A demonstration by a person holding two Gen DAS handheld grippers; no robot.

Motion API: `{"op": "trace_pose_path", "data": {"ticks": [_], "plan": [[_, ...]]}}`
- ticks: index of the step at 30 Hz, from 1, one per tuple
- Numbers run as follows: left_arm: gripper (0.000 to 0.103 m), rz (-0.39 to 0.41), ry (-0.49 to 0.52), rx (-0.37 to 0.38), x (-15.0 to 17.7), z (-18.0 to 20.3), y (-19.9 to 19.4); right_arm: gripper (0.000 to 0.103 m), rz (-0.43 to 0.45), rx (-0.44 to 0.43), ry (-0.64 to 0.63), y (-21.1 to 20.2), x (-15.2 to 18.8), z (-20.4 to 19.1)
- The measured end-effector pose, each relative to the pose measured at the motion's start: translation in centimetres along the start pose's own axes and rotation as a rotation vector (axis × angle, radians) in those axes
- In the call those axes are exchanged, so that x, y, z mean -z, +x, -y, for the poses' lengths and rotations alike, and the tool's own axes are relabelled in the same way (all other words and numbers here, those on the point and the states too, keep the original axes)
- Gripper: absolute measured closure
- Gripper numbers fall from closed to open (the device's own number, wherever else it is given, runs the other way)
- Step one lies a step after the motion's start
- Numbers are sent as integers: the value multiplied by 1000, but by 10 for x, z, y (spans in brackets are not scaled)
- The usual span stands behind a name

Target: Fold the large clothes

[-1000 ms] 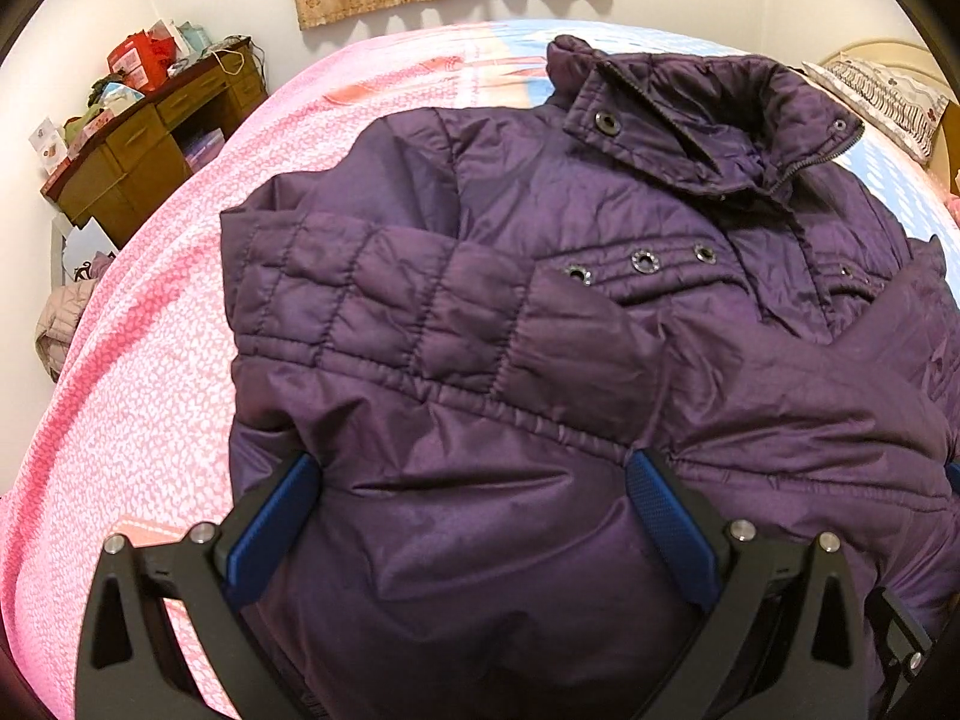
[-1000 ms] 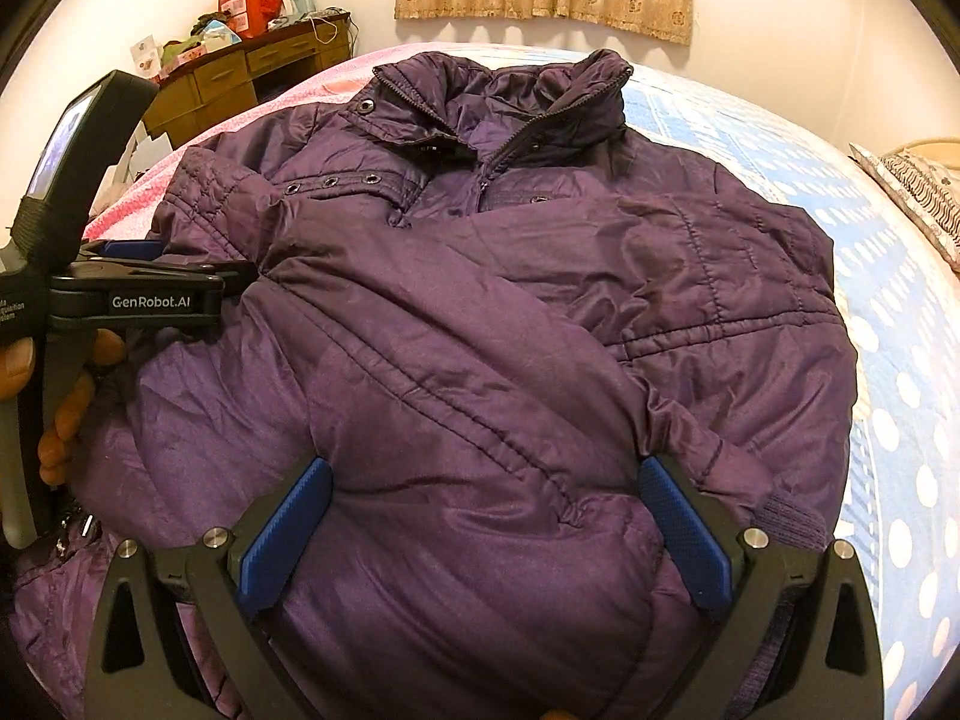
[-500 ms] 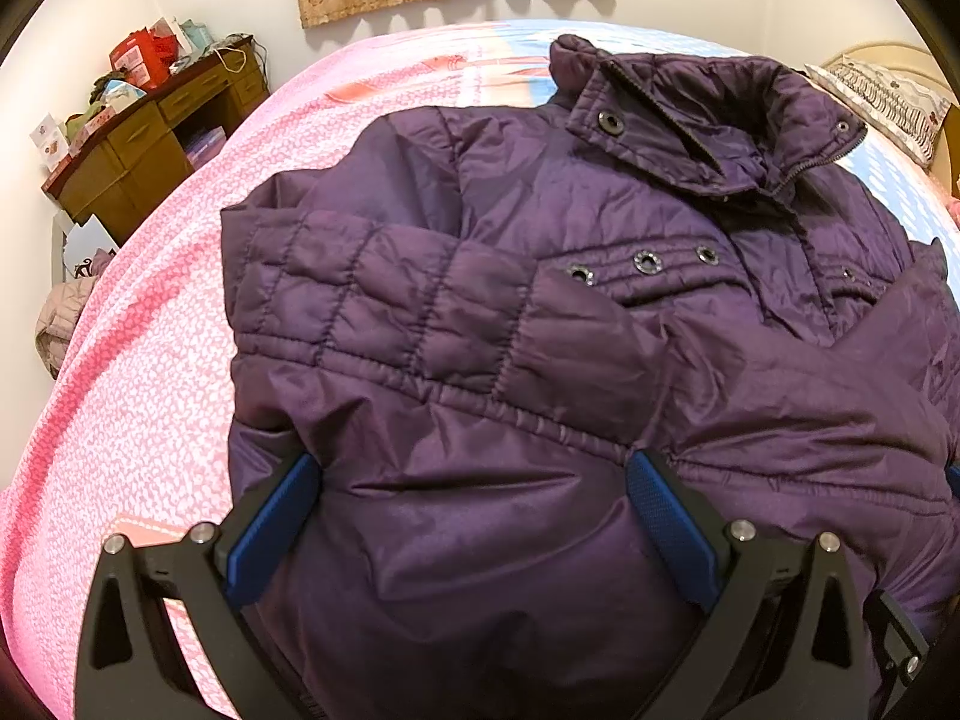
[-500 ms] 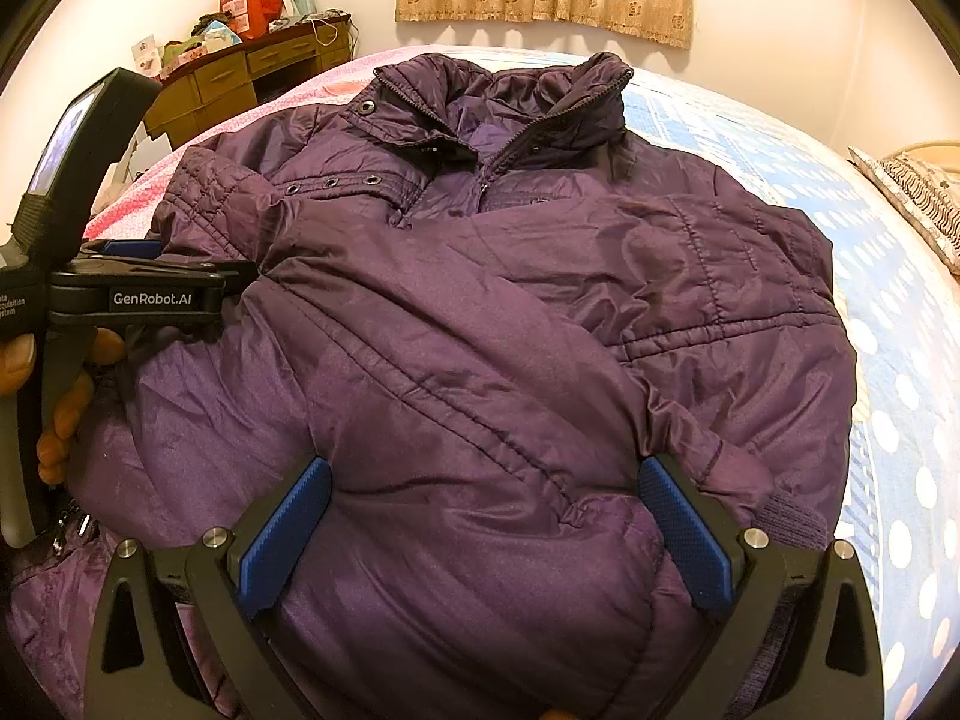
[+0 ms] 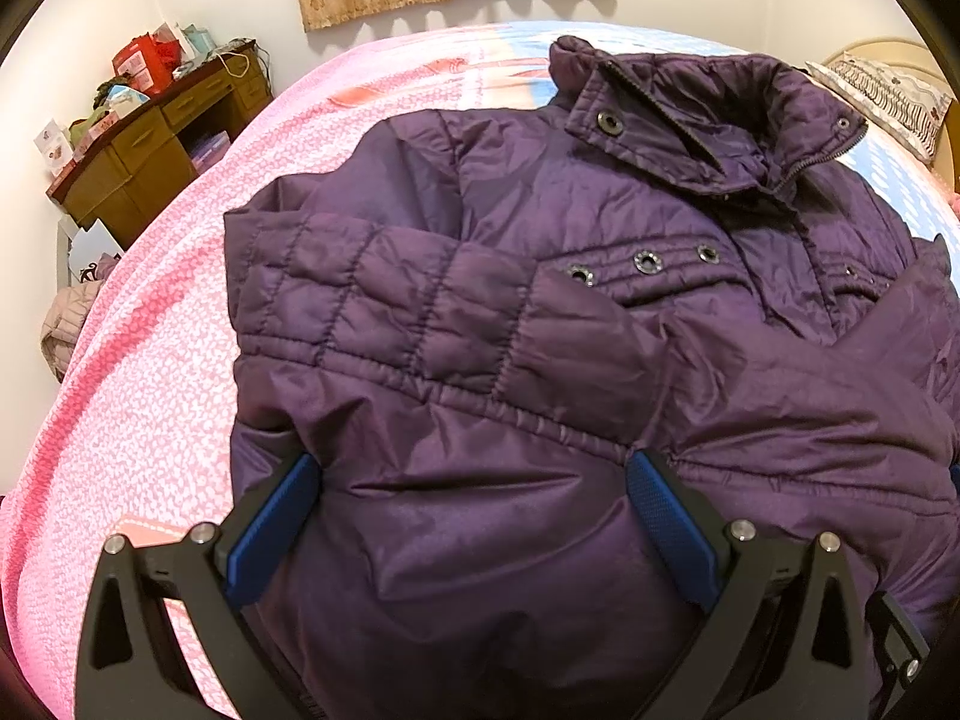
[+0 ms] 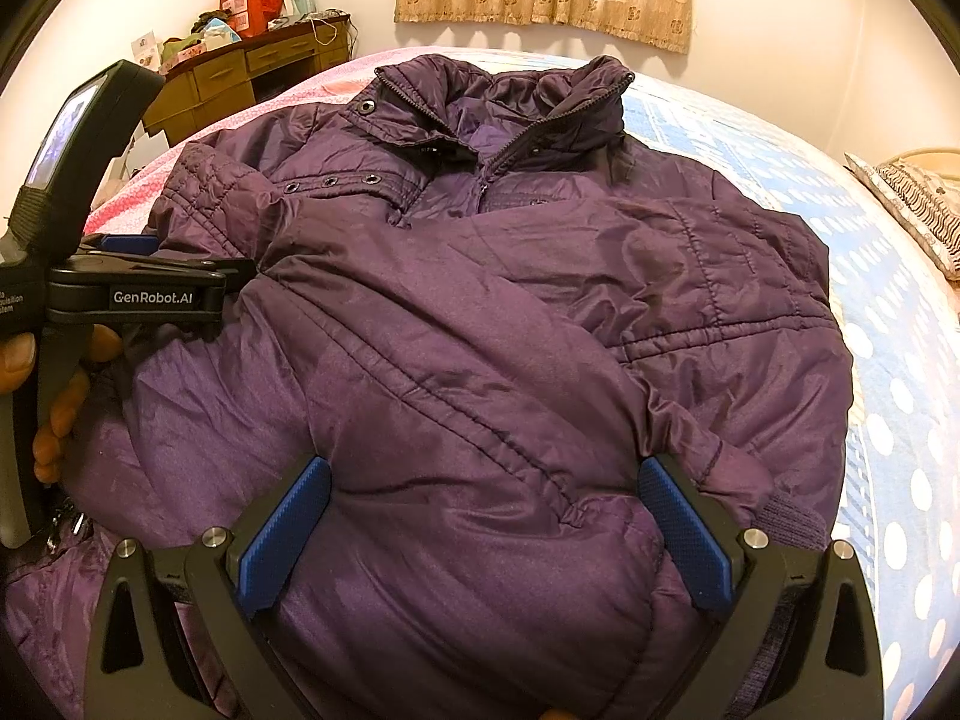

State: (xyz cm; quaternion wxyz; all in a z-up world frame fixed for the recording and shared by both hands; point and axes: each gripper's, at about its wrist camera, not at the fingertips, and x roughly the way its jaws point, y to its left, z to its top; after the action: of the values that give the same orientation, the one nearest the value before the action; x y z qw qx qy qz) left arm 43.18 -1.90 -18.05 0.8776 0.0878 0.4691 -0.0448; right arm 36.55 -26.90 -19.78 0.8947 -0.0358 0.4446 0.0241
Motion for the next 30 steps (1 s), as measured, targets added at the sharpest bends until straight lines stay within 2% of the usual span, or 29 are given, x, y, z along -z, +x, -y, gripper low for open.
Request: {"op": "trace_pose_path", "data": {"ticks": [11,15,17,18,21,23,26,30], "plan": [[0,14,18,-19,1,2,-4,1,12,5,-1,-2,-2,2],[0,21,32,-25,1,-3,-25,1,-16,-57,-27,-20,-8,8],[0,70,66,-36,-3,-4,-49,1,16,-99,-38,-44,-18,16],[0,115,88,-24,-8,-5,-66,1,51,-108,-34,-57,-24,23],[0,184,103,5,-33,-7,-94,1,135,-168,8,-83,-61,53],[0,188,91,48,-55,-7,-96,1,147,-180,47,-82,-90,72],[0,174,86,58,-94,-1,-80,1,175,-166,91,-66,-135,96],[0,123,33,103,-139,5,-39,1,142,-149,148,-13,-204,132]]}}
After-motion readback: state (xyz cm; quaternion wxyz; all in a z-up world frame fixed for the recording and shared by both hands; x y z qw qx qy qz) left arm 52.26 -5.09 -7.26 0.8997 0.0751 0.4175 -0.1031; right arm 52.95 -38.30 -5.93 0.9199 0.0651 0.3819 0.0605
